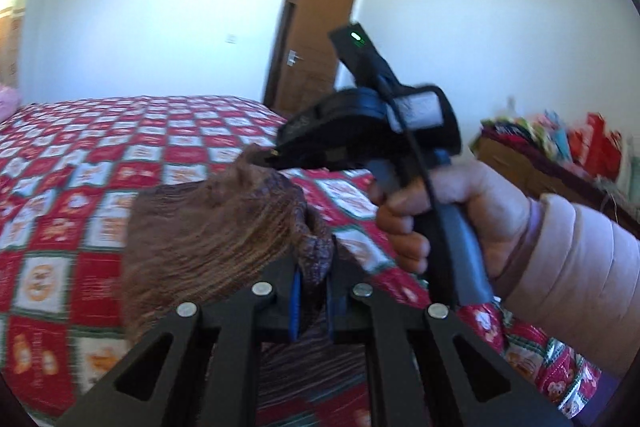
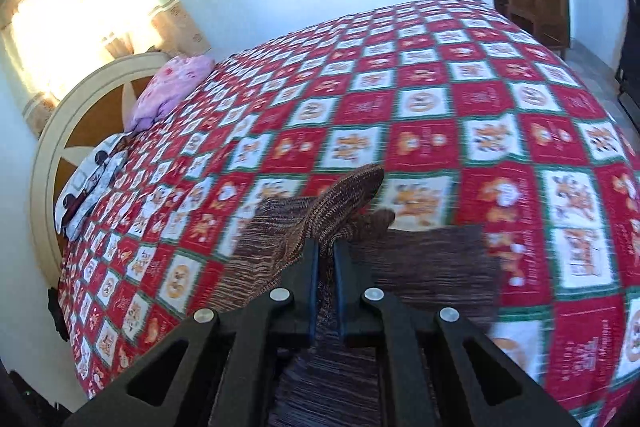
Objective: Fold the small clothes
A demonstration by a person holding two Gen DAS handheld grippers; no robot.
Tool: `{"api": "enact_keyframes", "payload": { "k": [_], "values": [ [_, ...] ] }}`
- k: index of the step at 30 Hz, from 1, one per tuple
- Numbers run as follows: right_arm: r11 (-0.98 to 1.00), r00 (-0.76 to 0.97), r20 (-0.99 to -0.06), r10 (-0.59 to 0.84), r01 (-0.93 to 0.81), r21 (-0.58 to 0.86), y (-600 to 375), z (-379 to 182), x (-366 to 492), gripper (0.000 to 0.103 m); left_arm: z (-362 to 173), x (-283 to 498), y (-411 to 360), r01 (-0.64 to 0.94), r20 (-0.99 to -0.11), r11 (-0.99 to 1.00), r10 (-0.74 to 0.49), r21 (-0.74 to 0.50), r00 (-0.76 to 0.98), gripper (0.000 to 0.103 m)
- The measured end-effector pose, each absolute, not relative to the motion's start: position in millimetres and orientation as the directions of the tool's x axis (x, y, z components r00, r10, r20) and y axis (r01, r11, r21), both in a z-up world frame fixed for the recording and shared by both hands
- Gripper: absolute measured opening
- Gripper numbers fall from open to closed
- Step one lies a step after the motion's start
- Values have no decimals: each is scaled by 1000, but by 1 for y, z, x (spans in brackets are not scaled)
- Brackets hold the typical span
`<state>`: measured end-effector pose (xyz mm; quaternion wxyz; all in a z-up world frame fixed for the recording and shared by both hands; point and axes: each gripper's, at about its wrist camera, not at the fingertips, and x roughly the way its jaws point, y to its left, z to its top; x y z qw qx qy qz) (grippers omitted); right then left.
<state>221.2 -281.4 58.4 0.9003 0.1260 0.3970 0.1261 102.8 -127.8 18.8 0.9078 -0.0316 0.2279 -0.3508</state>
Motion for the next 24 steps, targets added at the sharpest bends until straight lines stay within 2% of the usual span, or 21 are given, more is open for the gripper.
{"api": "enact_keyframes", "payload": {
  "k": [9,12,13,15,16,18,21,24],
  "values": [
    [977,652,-730,205,-92,192,-332,25,202,7,-7,91,-190,697,-484,691,-685,-192,545,9],
    [979,622,-757,201,-92,184,-341,0,201,8,-24,95,-198,677,-558,710,-648,-195,519,10],
    [981,606,-773,188,-74,180,-344,-11,200,10,-31,96,-200,667,-590,719,-629,-195,506,10],
    [980,610,-771,181,-48,192,-351,-17,197,20,-39,96,-199,658,-631,723,-616,-212,473,12],
    [979,619,-765,176,-26,205,-357,-16,194,26,-38,94,-196,662,-631,716,-623,-222,462,12],
    [980,634,-760,147,11,199,-366,-11,186,26,-32,86,-187,687,-622,691,-644,-223,446,12],
    [992,656,-754,30,70,101,-373,0,169,26,-20,73,-164,727,-602,648,-681,-228,418,13],
    [974,700,-701,135,36,223,-375,20,140,27,-9,65,-132,712,-572,656,-693,-248,439,23]
  ]
}}
